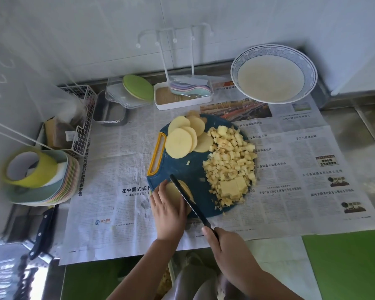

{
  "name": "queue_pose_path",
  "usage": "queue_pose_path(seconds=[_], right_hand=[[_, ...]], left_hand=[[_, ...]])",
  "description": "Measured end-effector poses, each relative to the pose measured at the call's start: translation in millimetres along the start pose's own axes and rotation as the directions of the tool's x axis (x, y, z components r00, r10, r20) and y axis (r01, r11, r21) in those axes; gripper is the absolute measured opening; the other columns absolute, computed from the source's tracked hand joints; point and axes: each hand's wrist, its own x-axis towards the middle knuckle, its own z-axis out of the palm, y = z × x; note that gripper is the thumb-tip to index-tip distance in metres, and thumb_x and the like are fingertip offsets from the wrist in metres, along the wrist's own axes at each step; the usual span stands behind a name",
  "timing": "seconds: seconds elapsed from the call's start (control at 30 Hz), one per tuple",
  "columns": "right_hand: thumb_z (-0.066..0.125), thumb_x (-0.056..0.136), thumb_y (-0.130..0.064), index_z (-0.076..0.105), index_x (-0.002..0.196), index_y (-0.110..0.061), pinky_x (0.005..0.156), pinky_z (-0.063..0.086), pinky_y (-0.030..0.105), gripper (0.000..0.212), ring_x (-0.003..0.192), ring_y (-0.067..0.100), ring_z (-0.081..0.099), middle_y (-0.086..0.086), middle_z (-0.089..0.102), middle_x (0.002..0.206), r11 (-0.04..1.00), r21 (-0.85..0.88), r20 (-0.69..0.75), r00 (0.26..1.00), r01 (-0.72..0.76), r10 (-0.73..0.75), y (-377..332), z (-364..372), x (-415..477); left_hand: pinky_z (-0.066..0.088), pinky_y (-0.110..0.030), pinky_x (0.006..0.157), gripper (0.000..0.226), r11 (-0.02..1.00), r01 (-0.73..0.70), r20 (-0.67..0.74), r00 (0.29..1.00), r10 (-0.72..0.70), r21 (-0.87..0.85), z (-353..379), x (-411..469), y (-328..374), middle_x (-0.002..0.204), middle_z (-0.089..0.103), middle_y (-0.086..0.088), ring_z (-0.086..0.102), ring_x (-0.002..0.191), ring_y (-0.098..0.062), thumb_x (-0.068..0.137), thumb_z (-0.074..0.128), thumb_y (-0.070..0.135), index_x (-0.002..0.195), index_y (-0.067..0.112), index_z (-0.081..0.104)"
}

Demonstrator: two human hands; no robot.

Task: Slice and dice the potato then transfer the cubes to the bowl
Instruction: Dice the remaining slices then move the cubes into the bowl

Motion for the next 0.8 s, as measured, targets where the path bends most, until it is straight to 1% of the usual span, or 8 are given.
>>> queue_pose_path(seconds=[0.13,0.27,0.33,0.47,0.57,0.63,0.7,0.8], right_hand=[[0.011,0.085,-0.063,0.045,0.065,-0.028,0.058,0.038,0.018,0.052,0.056,0.008,0.048,-0.006,0.047,0.059,0.998,0.03,0.045,0.998,-0.047,0.046,-2.0,-8.7,4.5],[0.01,0.086,-0.065,0.045,0.065,-0.027,0.058,0.038,0.019,0.055,0.056,0.006,0.046,-0.007,0.046,0.059,0.998,-0.013,0.08,0.995,-0.063,0.064,-3.1,-11.4,8.8],[0.007,0.083,-0.065,0.047,0.066,-0.025,0.057,0.038,0.018,0.059,0.056,0.006,0.047,-0.006,0.047,0.06,0.997,-0.035,0.077,0.995,-0.064,0.067,-7.1,-9.7,13.5],[0.008,0.08,-0.068,0.051,0.068,-0.02,0.055,0.039,0.018,0.065,0.056,0.007,0.05,-0.004,0.052,0.063,0.995,-0.01,0.047,0.994,-0.095,0.096,-9.0,2.3,33.0],[0.012,0.083,-0.066,0.047,0.064,-0.02,0.054,0.037,0.019,0.061,0.054,0.007,0.047,-0.004,0.049,0.059,0.993,0.049,0.039,0.994,-0.104,0.102,-6.2,4.8,40.5],[0.015,0.085,-0.064,0.041,0.057,-0.017,0.055,0.035,0.023,0.061,0.05,0.01,0.042,-0.003,0.043,0.052,0.985,0.126,0.056,0.992,-0.116,0.11,-4.2,-0.4,43.5],[0.019,0.087,-0.064,0.033,0.052,-0.016,0.055,0.033,0.028,0.06,0.046,0.011,0.036,-0.003,0.035,0.046,0.972,0.197,0.066,0.991,-0.13,0.119,-1.1,-4.7,45.7],[0.027,0.091,-0.061,0.034,0.054,-0.016,0.049,0.029,0.025,0.059,0.039,0.007,0.033,-0.005,0.032,0.042,0.944,0.297,0.08,0.989,-0.14,0.122,5.0,-6.2,46.6]], left_hand=[[0.044,-0.047,0.093,0.059,1.0,-0.003,0.013,1.0,0.002,0.021,0.1,1.2,-0.3,0.12,0.049,-0.015,0.045,0.108,-0.029,0.09,0.045,0.043,0.13,-0.001,0.045],[0.045,-0.051,0.09,0.058,0.998,-0.021,0.017,1.0,0.02,0.056,1.7,2.1,-2.2,0.118,0.049,-0.018,0.047,0.105,-0.034,0.091,0.043,0.041,0.129,-0.004,0.044],[0.047,-0.051,0.089,0.058,0.998,-0.022,0.014,1.0,0.021,0.065,2.7,1.9,-1.9,0.117,0.049,-0.019,0.048,0.104,-0.035,0.092,0.043,0.04,0.129,-0.005,0.045],[0.048,-0.052,0.087,0.06,0.994,-0.023,0.013,1.0,0.022,0.104,4.6,2.2,-3.5,0.117,0.05,-0.022,0.049,0.104,-0.037,0.092,0.043,0.041,0.128,-0.007,0.045],[0.048,-0.053,0.088,0.061,0.995,-0.016,0.005,1.0,0.015,0.1,5.6,1.5,-3.2,0.119,0.05,-0.021,0.047,0.106,-0.036,0.094,0.04,0.043,0.129,-0.007,0.045],[0.047,-0.052,0.09,0.056,0.997,-0.008,-0.018,1.0,0.01,0.072,6.1,2.0,-2.2,0.119,0.05,-0.02,0.046,0.108,-0.033,0.094,0.041,0.039,0.129,-0.006,0.045],[0.046,-0.047,0.091,0.05,0.998,-0.018,-0.032,0.999,0.019,0.054,6.4,1.7,-2.8,0.119,0.05,-0.019,0.045,0.107,-0.029,0.094,0.042,0.033,0.128,-0.004,0.044],[0.043,-0.045,0.091,0.05,0.999,-0.004,-0.034,0.999,0.006,0.045,6.5,2.3,-2.2,0.12,0.05,-0.019,0.045,0.107,-0.029,0.094,0.042,0.032,0.129,-0.003,0.045]])
